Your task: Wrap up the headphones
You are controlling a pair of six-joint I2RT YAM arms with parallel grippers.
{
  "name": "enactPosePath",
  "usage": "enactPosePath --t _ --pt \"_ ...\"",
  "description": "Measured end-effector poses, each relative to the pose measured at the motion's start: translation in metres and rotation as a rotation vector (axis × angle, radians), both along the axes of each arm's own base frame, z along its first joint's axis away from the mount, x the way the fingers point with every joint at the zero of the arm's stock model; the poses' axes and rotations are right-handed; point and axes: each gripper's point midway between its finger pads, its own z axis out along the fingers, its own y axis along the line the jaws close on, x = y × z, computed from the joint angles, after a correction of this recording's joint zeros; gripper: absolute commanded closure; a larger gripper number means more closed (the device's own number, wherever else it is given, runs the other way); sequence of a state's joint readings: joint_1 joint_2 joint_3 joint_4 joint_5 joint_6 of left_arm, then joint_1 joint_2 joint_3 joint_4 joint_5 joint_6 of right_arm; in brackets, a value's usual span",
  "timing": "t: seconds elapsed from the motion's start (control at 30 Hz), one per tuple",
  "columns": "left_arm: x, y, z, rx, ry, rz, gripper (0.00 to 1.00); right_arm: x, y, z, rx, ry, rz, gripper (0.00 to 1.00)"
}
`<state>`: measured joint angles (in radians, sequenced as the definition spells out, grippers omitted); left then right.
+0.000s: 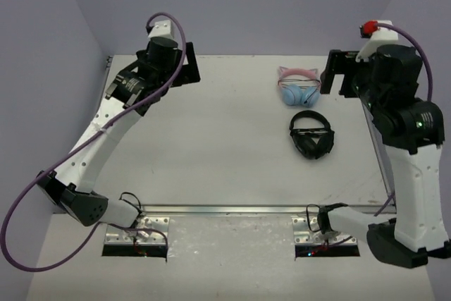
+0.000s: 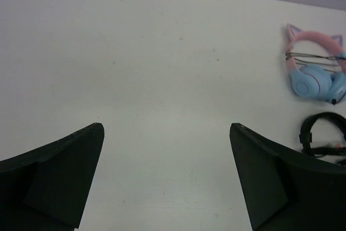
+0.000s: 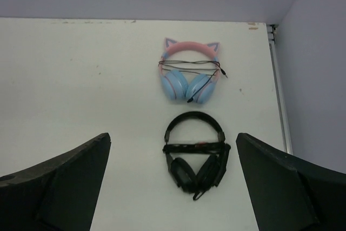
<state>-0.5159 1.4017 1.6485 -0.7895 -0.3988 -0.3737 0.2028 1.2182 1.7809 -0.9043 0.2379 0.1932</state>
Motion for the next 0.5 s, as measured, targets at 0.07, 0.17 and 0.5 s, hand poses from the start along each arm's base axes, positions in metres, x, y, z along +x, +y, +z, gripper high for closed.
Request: enactPosePath --t 0.07,0.17,0.5 --pt "0.006 0.025 0.013 0.012 -0.022 0.074 0.0 -0.034 -0.007 0.001 0.013 0.018 -0.01 0.01" --pt "0.005 0.057 0.021 0.042 -0.04 0.173 0.0 -0.08 -0.016 -0.01 0.03 0.067 -0.033 0.01" --pt "-0.091 0.13 -0.002 0.078 -0.082 0.358 0.0 -0.184 -0.036 -0.081 0.056 0.206 -0.07 0.01"
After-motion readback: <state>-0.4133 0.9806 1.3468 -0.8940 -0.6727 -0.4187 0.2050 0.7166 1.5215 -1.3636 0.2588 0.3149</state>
